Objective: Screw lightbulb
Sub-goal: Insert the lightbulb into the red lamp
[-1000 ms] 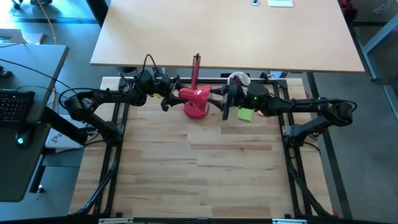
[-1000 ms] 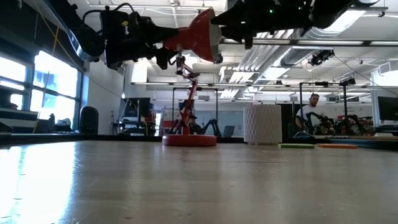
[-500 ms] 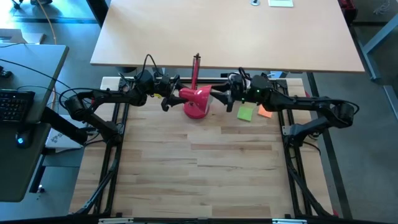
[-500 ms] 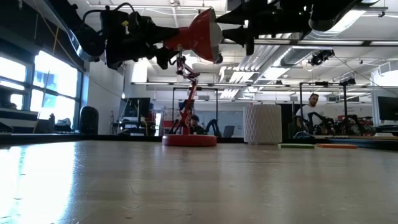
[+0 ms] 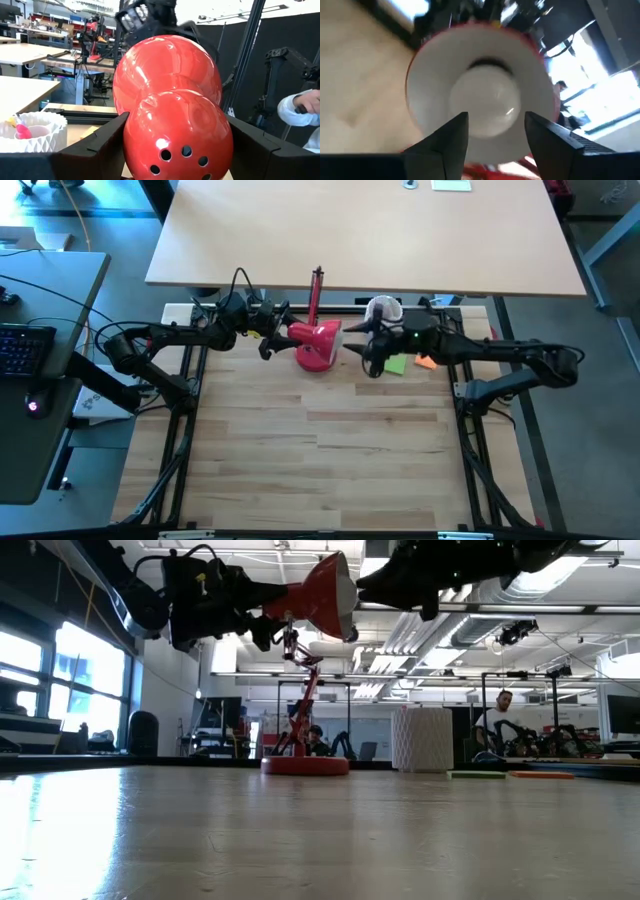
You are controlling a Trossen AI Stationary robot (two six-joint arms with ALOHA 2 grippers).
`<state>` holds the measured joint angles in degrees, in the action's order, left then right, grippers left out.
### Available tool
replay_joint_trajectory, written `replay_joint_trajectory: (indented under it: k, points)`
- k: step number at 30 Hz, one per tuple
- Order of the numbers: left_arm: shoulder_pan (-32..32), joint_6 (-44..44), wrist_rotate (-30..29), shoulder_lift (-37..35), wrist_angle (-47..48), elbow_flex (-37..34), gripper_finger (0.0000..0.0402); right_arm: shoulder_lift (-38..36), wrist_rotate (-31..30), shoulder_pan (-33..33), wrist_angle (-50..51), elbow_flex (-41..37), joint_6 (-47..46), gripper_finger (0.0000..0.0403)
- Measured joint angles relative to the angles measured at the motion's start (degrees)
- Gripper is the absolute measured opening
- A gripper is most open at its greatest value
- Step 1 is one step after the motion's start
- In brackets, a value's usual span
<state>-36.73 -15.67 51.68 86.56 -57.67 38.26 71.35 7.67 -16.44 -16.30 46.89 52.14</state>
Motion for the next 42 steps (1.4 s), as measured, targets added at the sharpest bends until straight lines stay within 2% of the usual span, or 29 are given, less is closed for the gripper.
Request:
replay_joint_trajectory:
  k: [3, 7, 13, 19, 27, 34, 42]
  points:
    - [0.00, -0.07, -0.07, 0.00, 0.00, 0.00, 0.0257, -0.02, -4.14, 2.77, 0.32, 0.00, 5.28, 0.0205]
    - [0.00, -0.10, -0.09, 0.00, 0.00, 0.00, 0.0257, -0.02, -6.68, 5.45, 0.73, 0.00, 10.12, 0.0238]
    - [0.00, -0.12, -0.11, 0.00, 0.00, 0.00, 0.0257, -0.02, -11.49, 7.04, 0.93, 0.00, 17.37, 0.0279]
    - [0.00, -0.13, -0.15, 0.00, 0.00, 0.00, 0.0257, 0.86, -12.51, 7.09, -0.60, 0.00, 20.42, 0.0281]
    - [0.00, -0.16, -0.11, 0.00, 0.10, -0.02, 0.0257, 6.39, -11.20, 7.13, -6.90, 0.02, 22.50, 0.0281]
    - [0.00, -0.12, -0.31, 0.02, 0.24, -0.07, 0.0257, 9.01, -11.09, 7.12, -12.63, 0.02, 9.98, 0.0259]
    - [0.00, -0.13, -0.33, 0.02, 0.17, -0.07, 0.0257, 8.98, -10.04, 6.60, -15.09, 0.02, -22.23, 0.0237]
